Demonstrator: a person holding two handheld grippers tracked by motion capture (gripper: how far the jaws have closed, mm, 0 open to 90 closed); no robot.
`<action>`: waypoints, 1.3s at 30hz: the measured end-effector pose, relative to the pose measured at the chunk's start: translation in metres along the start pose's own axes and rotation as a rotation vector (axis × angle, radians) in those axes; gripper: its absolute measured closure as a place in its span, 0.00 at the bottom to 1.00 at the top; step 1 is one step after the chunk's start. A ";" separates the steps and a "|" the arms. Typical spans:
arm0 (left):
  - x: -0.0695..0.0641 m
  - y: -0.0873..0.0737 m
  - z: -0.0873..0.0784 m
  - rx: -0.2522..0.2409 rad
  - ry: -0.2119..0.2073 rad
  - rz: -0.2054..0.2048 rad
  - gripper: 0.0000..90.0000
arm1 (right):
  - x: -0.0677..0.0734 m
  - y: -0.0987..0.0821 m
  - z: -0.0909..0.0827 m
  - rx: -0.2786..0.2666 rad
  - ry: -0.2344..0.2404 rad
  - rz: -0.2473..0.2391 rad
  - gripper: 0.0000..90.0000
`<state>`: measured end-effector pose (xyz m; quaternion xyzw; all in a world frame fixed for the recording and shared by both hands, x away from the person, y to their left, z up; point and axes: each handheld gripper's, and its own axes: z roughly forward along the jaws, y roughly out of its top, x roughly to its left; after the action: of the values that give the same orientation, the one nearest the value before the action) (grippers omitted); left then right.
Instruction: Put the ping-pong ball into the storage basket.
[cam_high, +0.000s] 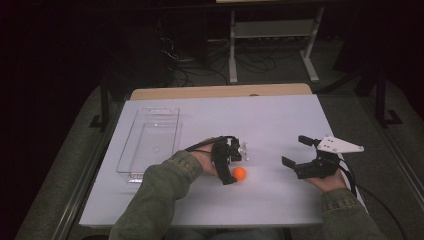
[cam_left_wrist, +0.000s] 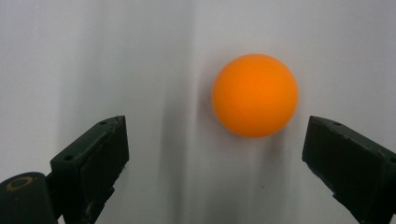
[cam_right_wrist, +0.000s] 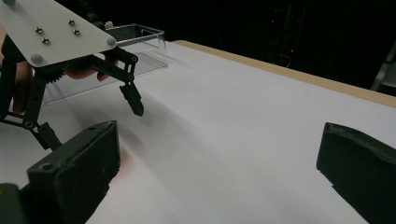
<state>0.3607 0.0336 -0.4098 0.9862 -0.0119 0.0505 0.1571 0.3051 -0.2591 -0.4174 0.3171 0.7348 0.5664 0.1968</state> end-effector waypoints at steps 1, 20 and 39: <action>0.000 0.000 0.000 -0.001 -0.001 -0.001 0.08 | 0.000 0.000 0.000 0.000 0.000 0.000 0.00; -0.003 0.006 0.006 -0.025 -0.057 0.031 0.31 | 0.000 0.000 0.000 0.002 0.003 -0.001 0.00; -0.004 0.006 0.006 -0.043 -0.095 0.052 0.56 | 0.001 0.000 0.001 0.007 0.004 -0.004 0.00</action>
<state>0.3570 0.0255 -0.4141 0.9833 -0.0459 0.0077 0.1760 0.3048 -0.2580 -0.4177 0.3154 0.7378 0.5640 0.1953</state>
